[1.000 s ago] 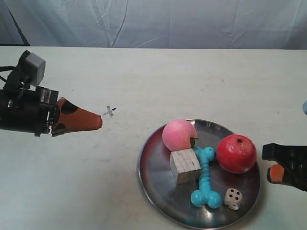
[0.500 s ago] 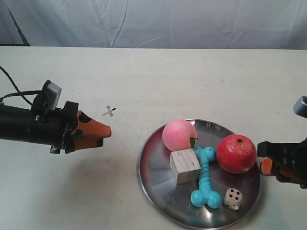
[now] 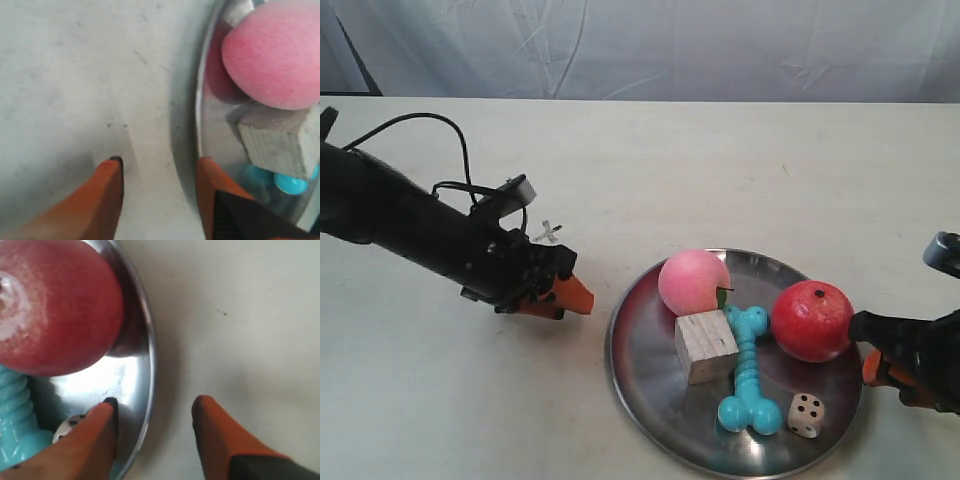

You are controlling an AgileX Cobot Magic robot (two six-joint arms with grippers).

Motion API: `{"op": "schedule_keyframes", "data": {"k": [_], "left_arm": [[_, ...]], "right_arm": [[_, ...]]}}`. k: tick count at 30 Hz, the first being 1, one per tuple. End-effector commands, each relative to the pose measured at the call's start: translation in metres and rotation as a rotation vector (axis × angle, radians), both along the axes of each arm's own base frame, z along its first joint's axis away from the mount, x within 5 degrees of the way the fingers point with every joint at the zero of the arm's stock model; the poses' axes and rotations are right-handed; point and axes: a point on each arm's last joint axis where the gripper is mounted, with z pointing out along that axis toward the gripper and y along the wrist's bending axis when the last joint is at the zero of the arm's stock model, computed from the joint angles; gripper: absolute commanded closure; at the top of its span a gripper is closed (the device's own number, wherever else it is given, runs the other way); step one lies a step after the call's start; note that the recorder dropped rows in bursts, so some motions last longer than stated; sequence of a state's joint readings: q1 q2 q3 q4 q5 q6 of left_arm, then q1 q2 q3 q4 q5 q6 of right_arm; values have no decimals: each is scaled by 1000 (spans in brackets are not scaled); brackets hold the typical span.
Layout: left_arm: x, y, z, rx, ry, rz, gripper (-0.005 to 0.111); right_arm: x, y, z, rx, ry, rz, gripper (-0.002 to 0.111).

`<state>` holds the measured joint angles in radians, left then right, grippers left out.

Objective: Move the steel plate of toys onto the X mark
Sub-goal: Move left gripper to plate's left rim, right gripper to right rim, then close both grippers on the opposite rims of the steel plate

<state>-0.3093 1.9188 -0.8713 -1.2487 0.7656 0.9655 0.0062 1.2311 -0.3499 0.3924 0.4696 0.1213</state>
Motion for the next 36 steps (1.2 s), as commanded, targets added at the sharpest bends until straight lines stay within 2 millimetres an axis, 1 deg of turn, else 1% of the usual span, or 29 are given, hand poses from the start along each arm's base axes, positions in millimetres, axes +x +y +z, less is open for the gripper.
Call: {"op": "schedule_keyframes", "data": {"k": [1,4,9,11,15,16,18,20,22,27,36], "left_arm": [[13,-4,2,45,-5,30,62],[17,-14,-3,22,32,16,62],[17,-27,-23,81,107,-26,62],[18,-29,-29,77,132,-13,62],[18,-30,-33,65,153,0,62],[18,-30,-33,61,158,-5,62],[17,-30,-32,57,164,-12,62],[17,-30,-33,60,163,-15,62],[17,-30,-33,60,163,-15,62],[17,-30,-33,60,163,-15,62],[15,-34,-29,12,199,-9,62]], "right_arm": [[1,-3,-9,-5,-4,-56,61],[2,-3,-15,1,-6,-94,61],[3,-5,-21,-5,-4,-117,61],[4,-5,-23,-2,4,-128,61],[5,-4,-28,6,27,-149,61],[6,-4,-29,14,34,-163,63],[6,-4,-31,30,44,-191,72],[7,-4,-33,33,56,-200,84],[7,-4,-34,33,60,-200,92],[7,-4,-34,31,56,-202,90],[7,-3,-34,39,59,-209,90]]}}
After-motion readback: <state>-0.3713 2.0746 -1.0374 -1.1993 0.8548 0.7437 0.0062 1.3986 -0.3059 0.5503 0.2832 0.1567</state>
